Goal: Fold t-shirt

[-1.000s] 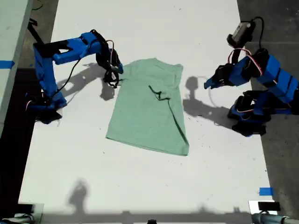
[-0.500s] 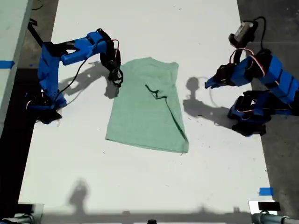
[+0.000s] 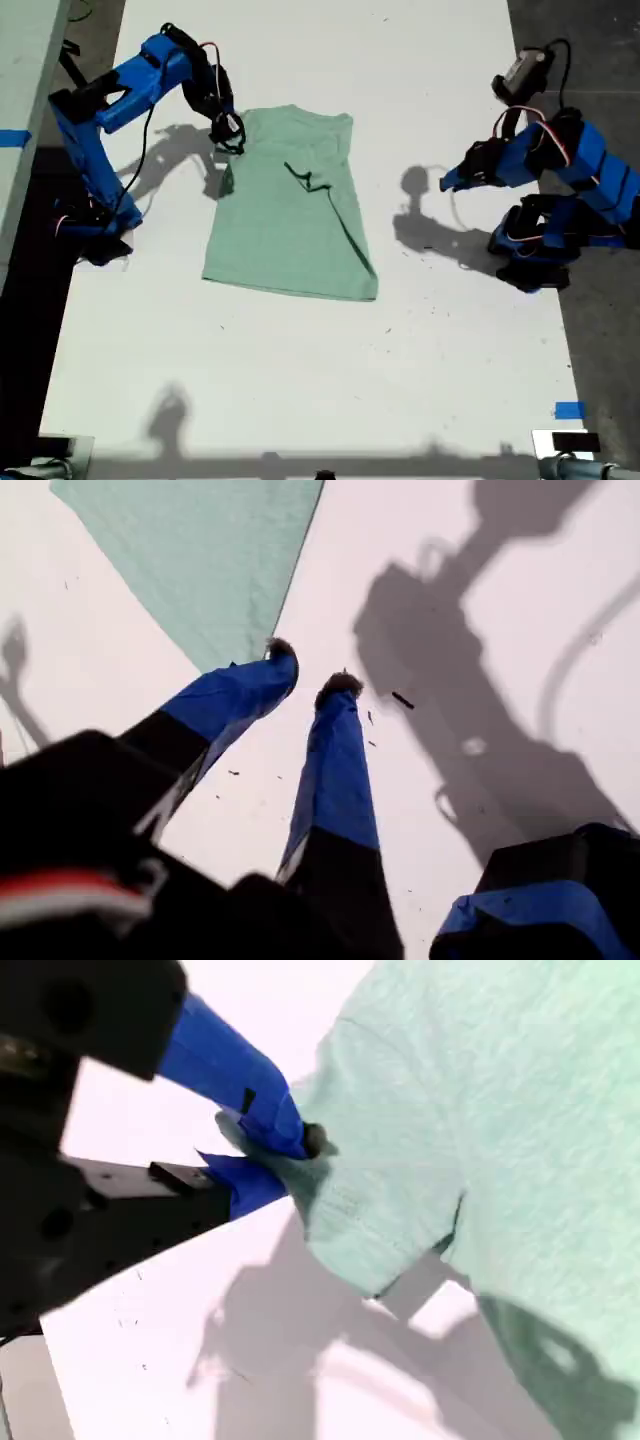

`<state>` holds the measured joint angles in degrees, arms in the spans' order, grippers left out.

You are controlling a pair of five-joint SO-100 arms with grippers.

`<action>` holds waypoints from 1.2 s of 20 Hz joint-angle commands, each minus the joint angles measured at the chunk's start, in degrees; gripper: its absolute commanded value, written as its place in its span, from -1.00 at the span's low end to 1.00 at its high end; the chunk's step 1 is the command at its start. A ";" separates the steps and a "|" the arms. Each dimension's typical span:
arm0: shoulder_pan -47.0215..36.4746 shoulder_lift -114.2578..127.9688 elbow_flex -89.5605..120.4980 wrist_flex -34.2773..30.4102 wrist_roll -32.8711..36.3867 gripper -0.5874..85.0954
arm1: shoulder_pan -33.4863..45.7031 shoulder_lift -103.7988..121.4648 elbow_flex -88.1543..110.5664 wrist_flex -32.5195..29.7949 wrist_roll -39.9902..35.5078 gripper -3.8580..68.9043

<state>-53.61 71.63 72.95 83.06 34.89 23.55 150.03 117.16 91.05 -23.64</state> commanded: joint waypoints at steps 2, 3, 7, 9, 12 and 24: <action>9.23 -2.37 -11.43 -2.55 -2.20 -0.99 | -1.23 0.97 -0.26 -0.97 1.05 -0.65; 10.99 -5.10 -15.47 -2.46 -2.90 -0.99 | -1.41 0.97 0.09 -0.97 1.32 -0.65; 16.70 -16.35 -31.11 -5.10 -4.75 -0.99 | -2.55 1.93 1.85 -1.23 2.64 -0.65; 17.67 -18.63 -31.11 -9.23 -5.36 -0.99 | -3.25 2.64 2.55 -1.23 3.34 -0.65; 19.25 -22.68 -31.20 -13.54 -4.66 -0.98 | -3.87 3.69 3.87 -1.23 4.13 -0.65; 23.64 8.09 -22.76 9.14 5.27 -0.57 | -13.01 4.13 6.42 -7.73 5.63 -0.52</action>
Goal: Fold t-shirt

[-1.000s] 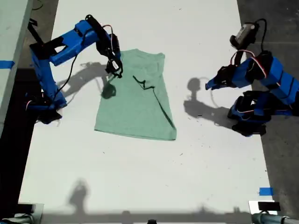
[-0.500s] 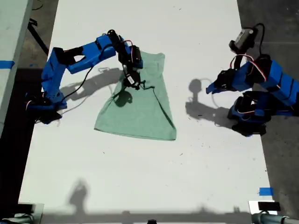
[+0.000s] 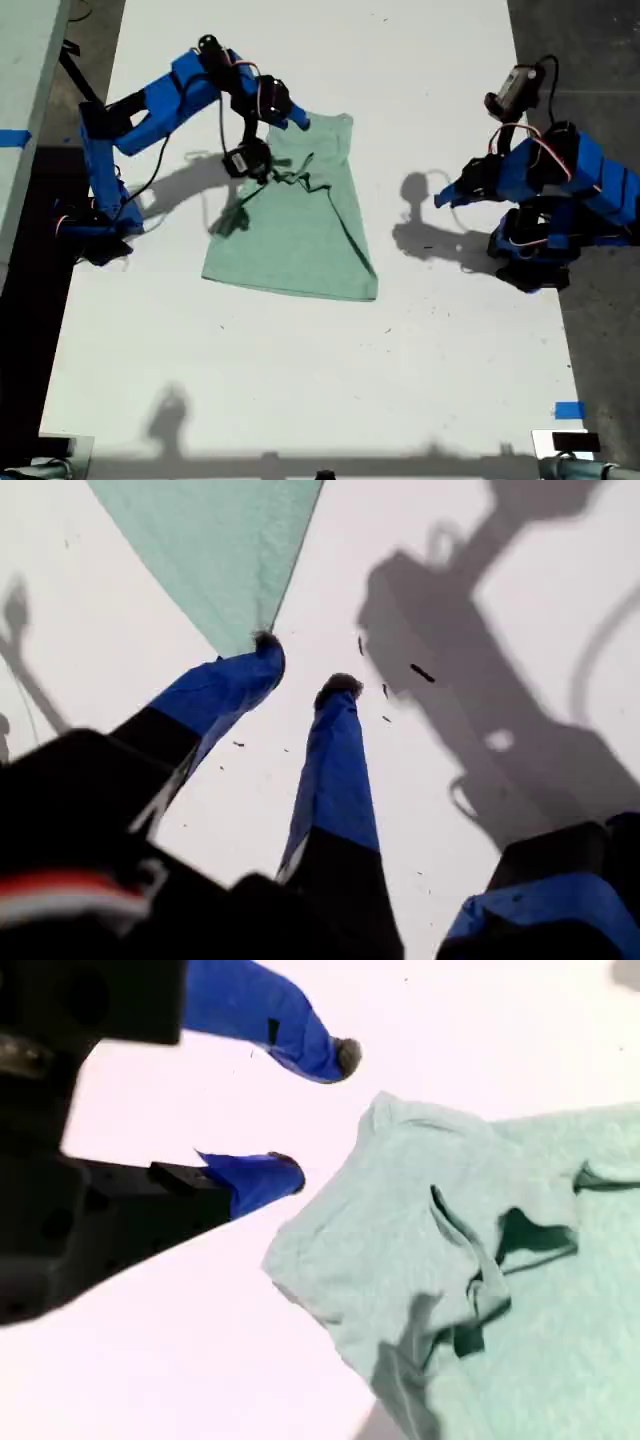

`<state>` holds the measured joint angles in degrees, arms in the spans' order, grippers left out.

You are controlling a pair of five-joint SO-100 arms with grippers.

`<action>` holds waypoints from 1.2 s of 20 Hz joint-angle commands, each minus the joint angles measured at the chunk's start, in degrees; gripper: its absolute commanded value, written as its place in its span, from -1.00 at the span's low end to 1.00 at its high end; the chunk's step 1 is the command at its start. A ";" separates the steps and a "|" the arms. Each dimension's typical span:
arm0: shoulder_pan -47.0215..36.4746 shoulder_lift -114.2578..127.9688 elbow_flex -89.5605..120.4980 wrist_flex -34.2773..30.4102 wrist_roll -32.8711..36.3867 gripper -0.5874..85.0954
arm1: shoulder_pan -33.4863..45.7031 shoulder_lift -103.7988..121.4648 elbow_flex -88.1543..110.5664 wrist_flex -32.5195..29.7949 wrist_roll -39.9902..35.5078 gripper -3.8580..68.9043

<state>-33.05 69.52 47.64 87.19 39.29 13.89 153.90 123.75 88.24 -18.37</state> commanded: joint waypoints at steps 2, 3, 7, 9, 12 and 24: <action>6.15 20.04 13.97 4.22 0.53 -0.59 | -7.12 -1.85 1.58 -10.02 0.18 -0.50; 7.38 24.79 19.78 3.08 -0.09 -0.60 | -8.44 -3.52 2.37 -12.57 0.00 -0.49; 10.99 40.69 39.37 0.09 -4.57 -0.62 | -11.60 -13.54 1.41 -18.63 -0.62 -0.39; 12.83 46.49 46.76 -0.88 -7.29 -0.62 | -12.57 -19.34 -1.05 -19.95 -1.23 -0.33; 15.73 51.15 53.79 -1.05 -11.25 -0.62 | -14.41 -27.33 -4.92 -22.15 -2.72 -0.21; 20.30 51.42 56.60 -2.99 -15.03 -0.63 | -19.34 -49.48 -8.00 -39.29 -2.99 -0.19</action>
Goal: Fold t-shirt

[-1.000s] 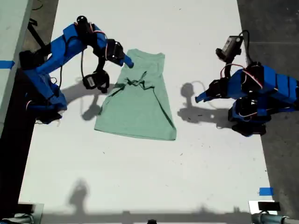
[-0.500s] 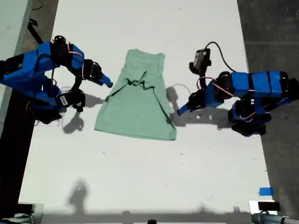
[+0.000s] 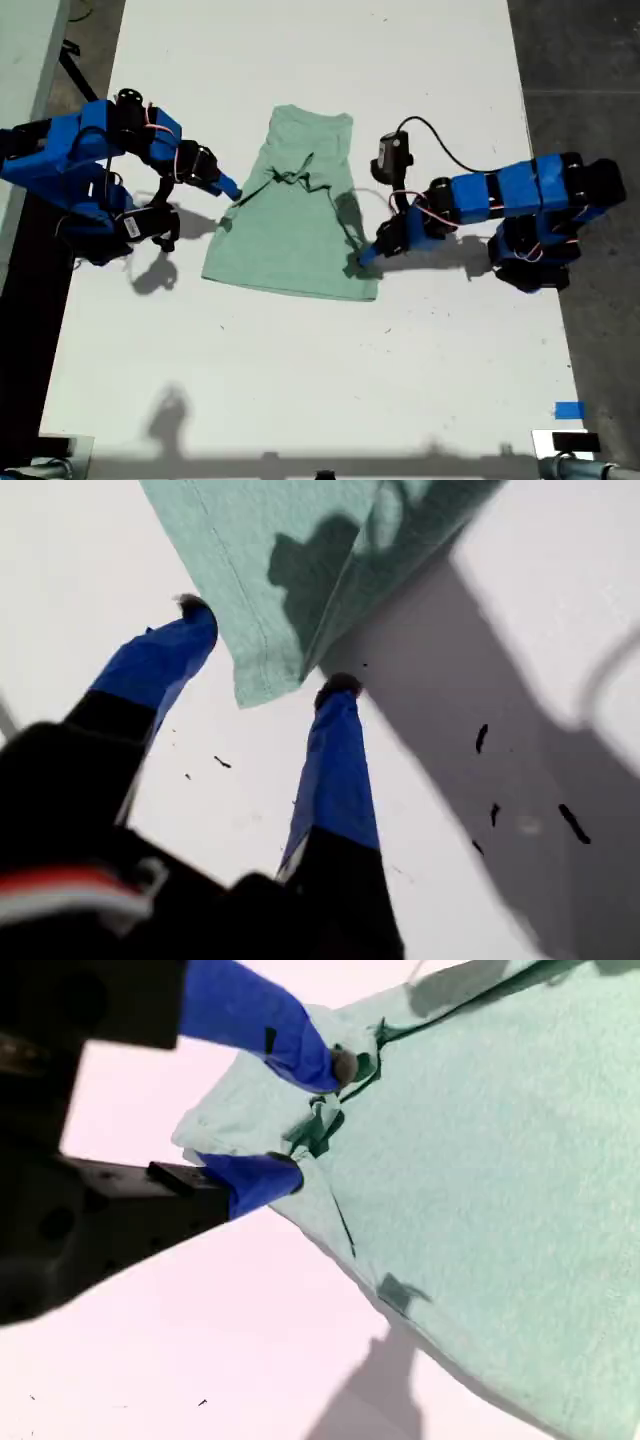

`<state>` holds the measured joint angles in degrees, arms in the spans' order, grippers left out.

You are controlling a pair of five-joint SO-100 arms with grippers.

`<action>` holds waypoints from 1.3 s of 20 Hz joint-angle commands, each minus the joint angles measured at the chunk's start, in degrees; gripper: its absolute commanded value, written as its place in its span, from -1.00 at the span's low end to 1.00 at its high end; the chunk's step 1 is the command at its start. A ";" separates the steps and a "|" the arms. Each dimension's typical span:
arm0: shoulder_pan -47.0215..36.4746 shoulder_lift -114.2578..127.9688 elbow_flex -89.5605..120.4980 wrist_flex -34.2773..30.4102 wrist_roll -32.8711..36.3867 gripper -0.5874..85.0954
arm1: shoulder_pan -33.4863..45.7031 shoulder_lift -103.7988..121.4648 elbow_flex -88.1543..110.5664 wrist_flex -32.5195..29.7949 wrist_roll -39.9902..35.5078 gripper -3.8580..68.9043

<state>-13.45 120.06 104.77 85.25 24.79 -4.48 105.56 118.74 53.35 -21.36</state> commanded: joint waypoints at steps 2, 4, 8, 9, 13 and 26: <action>0.79 0.88 -0.35 -0.97 -0.53 -0.63 | -1.05 -3.78 -2.46 -7.47 0.00 -0.19; 0.79 0.97 0.09 -0.97 -0.53 -0.63 | -0.70 -5.45 -0.97 -10.28 -0.18 -0.20; 0.44 1.23 0.79 -0.79 -0.53 -0.64 | 0.00 -5.71 3.16 -14.41 0.00 -0.21; 0.35 1.23 1.05 -1.05 -0.53 -0.64 | 0.09 -5.71 4.04 -15.12 0.00 -0.21; 0.35 0.88 1.14 -1.49 -0.53 -0.64 | 0.44 -5.98 7.03 -17.75 0.44 -0.23; 0.53 0.18 1.32 -1.85 -0.53 -0.64 | -0.62 -5.36 3.60 -11.16 0.35 -0.92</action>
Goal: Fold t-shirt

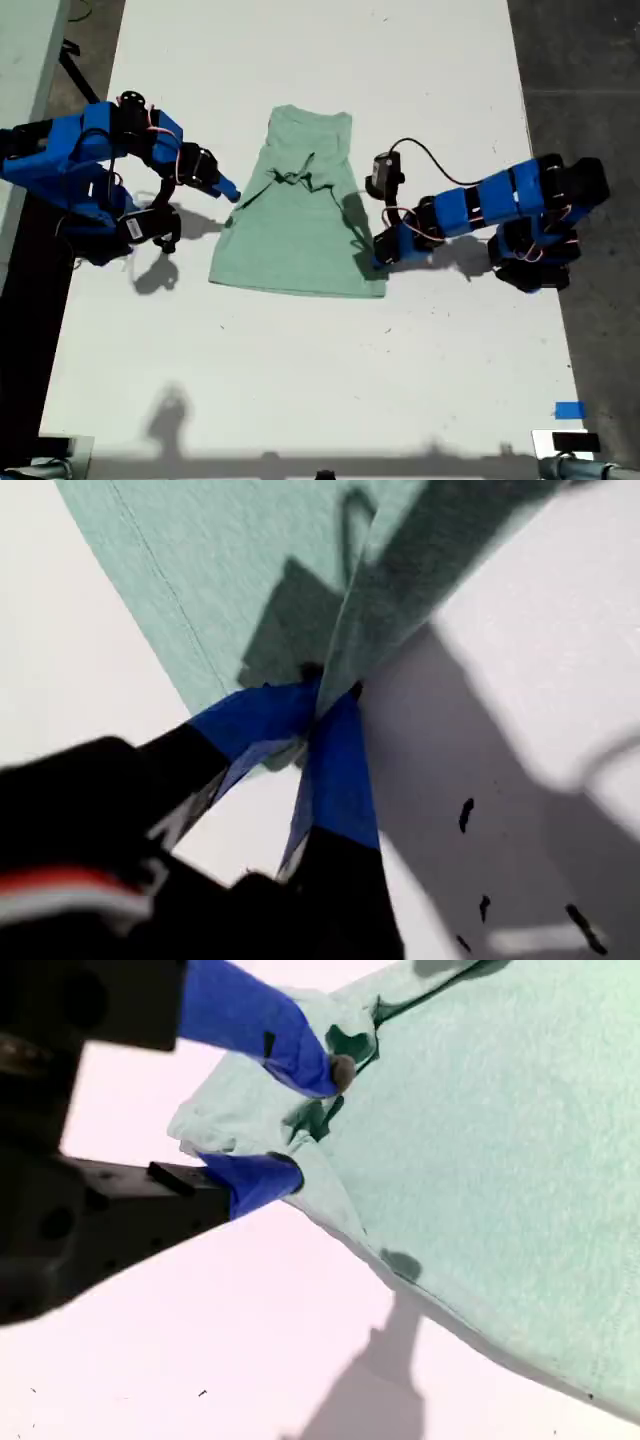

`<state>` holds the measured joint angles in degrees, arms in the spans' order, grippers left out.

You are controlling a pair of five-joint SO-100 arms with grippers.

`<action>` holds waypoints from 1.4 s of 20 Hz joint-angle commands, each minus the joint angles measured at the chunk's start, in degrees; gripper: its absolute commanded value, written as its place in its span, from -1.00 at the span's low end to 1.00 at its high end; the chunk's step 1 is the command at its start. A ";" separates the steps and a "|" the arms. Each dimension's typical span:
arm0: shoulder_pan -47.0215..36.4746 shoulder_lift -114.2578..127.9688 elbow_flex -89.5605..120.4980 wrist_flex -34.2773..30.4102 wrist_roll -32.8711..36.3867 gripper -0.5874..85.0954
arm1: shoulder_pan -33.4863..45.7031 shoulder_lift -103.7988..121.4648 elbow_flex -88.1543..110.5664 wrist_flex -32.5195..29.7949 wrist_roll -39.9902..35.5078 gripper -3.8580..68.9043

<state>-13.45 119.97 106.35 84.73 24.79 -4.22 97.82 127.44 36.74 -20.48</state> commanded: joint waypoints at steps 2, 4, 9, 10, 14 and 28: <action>0.70 0.26 -0.26 -1.41 -0.53 -0.64 | -2.37 3.43 -9.58 12.74 0.00 -0.92; 1.05 0.35 -0.26 -1.49 -0.53 -0.64 | -3.52 3.96 -15.82 20.74 1.49 -0.92; 1.85 0.53 -0.18 -2.11 -1.05 -0.64 | -2.81 -6.50 -37.62 25.84 2.90 -0.92; 2.02 0.62 -0.18 -2.11 -1.23 -0.64 | -2.46 -9.76 -41.31 25.22 3.08 -0.92; 2.55 0.79 -0.09 -2.20 -1.76 -0.64 | -1.67 -22.41 -52.03 20.21 4.39 -0.92; 3.96 1.93 2.64 -2.02 -4.04 -0.63 | 1.49 -26.54 -75.76 45.44 3.43 -0.15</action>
<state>-11.16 120.06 109.34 83.06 22.06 -4.13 62.31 56.43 76.29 -16.17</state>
